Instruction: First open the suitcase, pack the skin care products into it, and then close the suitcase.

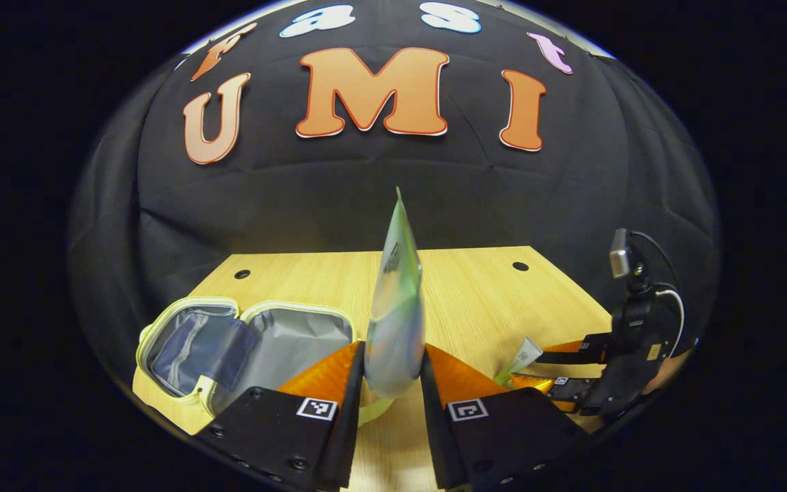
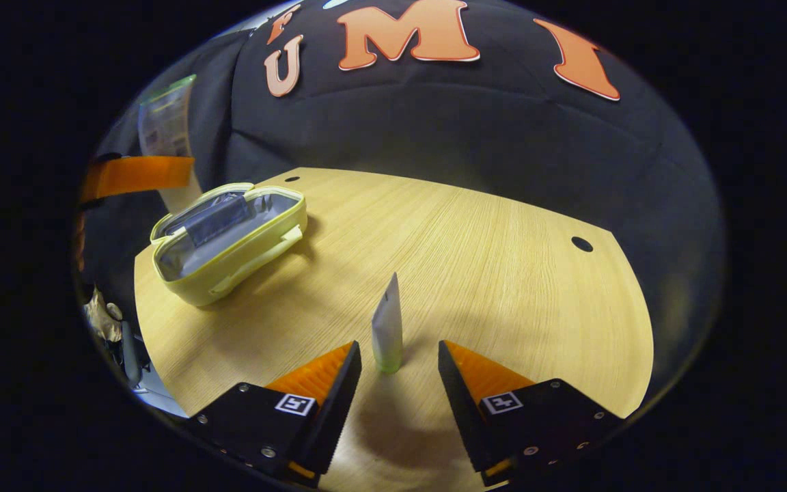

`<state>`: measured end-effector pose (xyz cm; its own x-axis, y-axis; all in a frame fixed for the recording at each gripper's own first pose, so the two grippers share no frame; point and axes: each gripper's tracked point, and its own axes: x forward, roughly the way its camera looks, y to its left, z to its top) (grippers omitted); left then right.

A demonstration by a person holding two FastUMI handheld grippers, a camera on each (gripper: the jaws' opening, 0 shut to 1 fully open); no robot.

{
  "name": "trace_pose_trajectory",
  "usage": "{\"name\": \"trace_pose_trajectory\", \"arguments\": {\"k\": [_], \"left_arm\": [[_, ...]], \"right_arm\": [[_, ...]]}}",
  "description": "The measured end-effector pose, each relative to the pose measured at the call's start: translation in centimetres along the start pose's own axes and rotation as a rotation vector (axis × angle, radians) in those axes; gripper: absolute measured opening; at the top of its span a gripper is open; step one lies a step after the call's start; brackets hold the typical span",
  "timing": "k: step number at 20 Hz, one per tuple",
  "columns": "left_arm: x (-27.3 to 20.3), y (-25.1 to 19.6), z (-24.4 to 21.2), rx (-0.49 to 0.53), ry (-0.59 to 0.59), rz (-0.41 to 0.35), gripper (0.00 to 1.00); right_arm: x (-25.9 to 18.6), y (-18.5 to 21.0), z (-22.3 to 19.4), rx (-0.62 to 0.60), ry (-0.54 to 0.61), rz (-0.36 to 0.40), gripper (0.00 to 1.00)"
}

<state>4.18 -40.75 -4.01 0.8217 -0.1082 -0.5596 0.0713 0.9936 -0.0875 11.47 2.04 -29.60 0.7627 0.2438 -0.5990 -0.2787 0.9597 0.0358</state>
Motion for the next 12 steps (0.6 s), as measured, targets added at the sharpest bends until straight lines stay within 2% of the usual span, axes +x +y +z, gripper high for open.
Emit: {"name": "trace_pose_trajectory", "arguments": {"k": [1,6,10,12], "left_arm": [[-0.4,0.6,0.1,0.004,0.003,0.015,0.45],[-2.2,3.1,0.5,-0.005,0.018,0.074,0.45],[-3.3,5.2,-0.1,0.003,0.037,0.113,0.44],[-3.7,6.0,-0.2,-0.003,0.036,0.129,0.44]], "right_arm": [[0.3,0.2,0.2,0.006,-0.002,0.000,0.68],[2.5,0.5,-0.3,0.035,0.023,0.010,0.52],[2.8,1.0,-0.4,0.090,0.035,0.020,0.31],[2.3,1.0,0.3,0.090,0.015,0.025,0.33]]}}
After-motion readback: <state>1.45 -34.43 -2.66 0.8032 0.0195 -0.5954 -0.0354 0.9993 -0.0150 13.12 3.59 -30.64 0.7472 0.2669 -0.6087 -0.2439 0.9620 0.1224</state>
